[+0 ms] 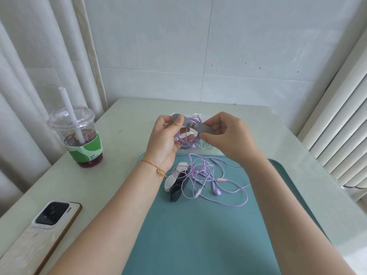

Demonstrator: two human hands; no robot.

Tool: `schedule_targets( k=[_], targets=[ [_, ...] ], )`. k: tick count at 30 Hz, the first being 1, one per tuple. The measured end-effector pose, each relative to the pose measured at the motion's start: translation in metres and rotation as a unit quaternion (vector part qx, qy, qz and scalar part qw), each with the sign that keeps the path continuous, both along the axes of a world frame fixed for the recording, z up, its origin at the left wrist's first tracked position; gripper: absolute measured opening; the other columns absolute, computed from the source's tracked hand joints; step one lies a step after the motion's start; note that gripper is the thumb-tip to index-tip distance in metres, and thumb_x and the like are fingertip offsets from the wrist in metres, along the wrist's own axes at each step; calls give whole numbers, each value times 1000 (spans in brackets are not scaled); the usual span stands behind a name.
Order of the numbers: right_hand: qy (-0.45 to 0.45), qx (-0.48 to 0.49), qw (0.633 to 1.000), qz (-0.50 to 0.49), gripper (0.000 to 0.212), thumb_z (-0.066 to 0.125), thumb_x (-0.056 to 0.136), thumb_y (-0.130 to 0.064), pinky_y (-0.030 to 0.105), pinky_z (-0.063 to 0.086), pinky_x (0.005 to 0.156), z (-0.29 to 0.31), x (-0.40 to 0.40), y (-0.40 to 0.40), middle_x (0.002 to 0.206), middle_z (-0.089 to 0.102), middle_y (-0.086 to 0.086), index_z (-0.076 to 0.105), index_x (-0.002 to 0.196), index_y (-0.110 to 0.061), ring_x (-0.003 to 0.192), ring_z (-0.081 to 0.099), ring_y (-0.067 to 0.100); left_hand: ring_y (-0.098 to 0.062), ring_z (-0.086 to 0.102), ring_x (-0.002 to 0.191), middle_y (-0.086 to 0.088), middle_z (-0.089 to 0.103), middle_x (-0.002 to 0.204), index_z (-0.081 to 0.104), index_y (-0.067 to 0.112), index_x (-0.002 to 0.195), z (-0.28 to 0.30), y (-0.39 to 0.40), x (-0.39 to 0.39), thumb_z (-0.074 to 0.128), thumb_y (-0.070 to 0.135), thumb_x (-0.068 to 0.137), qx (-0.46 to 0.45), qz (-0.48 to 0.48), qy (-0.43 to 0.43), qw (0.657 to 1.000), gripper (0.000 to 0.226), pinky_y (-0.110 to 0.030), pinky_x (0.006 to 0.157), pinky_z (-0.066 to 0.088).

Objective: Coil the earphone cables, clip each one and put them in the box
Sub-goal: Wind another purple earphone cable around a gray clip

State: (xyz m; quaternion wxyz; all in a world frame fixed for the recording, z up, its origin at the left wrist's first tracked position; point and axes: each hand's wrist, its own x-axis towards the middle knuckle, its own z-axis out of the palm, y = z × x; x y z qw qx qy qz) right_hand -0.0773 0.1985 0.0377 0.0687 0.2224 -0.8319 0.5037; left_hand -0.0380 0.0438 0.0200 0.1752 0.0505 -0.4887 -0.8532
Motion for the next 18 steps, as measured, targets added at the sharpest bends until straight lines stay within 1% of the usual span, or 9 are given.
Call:
schedule_targets(
  k=[3, 5, 7, 10, 12, 14, 16, 18],
  targets=[
    [-34, -33, 999, 11, 22, 79, 73, -7, 31, 57, 71, 1, 1, 1, 87, 73, 7, 64, 85, -18, 72, 66, 21, -15, 65, 57, -1, 68, 69, 50, 12, 83, 0, 1, 1, 56, 7, 96, 3, -3, 6, 1000, 14, -28, 50, 54],
    [-49, -51, 997, 19, 22, 79, 73, -4, 29, 55, 68, 2, 2, 3, 88, 73, 11, 63, 82, -18, 70, 64, 18, -17, 64, 55, -4, 68, 75, 51, 13, 84, 0, 2, 1, 56, 9, 95, 4, -9, 5, 1000, 13, -29, 51, 55],
    [-50, -53, 997, 24, 22, 79, 73, -3, 25, 54, 64, 2, 2, 3, 86, 73, 11, 63, 80, -17, 68, 63, 15, -19, 65, 55, -7, 67, 79, 51, 13, 84, -1, 2, 1, 56, 11, 96, 9, -14, 3, 1000, 13, -30, 55, 57],
    [-25, -12, 1000, 13, 20, 78, 73, -6, 21, 53, 63, 0, 0, 1, 79, 72, 5, 64, 81, -17, 63, 61, 10, -20, 66, 57, -7, 65, 77, 50, 14, 85, -1, 3, 2, 56, 11, 96, 16, -27, 2, 1000, 13, -30, 58, 58],
    [9, 38, 999, 1, 17, 76, 74, -11, 18, 48, 57, -2, 1, -1, 74, 69, -1, 63, 83, -16, 57, 56, 7, -19, 63, 56, -5, 64, 72, 49, 14, 85, 0, 4, 2, 56, 11, 96, 30, -36, 1, 999, 14, -28, 56, 56],
    [44, 79, 996, -1, 14, 73, 74, -15, 22, 45, 53, -4, 3, -2, 68, 65, -3, 62, 84, -14, 54, 50, 11, -17, 60, 55, -3, 64, 69, 49, 14, 84, 0, 5, 2, 56, 11, 95, 44, -37, -4, 998, 14, -25, 54, 53],
    [71, 96, 993, 3, 15, 71, 73, -18, 22, 41, 52, -5, 4, -3, 64, 61, -3, 63, 83, -13, 54, 45, 11, -16, 60, 55, -4, 66, 69, 49, 13, 84, 1, 4, 1, 56, 11, 96, 46, -31, -7, 998, 14, -24, 53, 52],
    [83, 83, 993, 11, 15, 72, 72, -20, 18, 39, 55, -5, 4, -4, 69, 59, -2, 66, 82, -12, 57, 46, 10, -18, 62, 59, -7, 68, 72, 50, 12, 84, 0, 3, 0, 56, 13, 96, 38, -30, -6, 999, 14, -26, 54, 52]
  ],
)
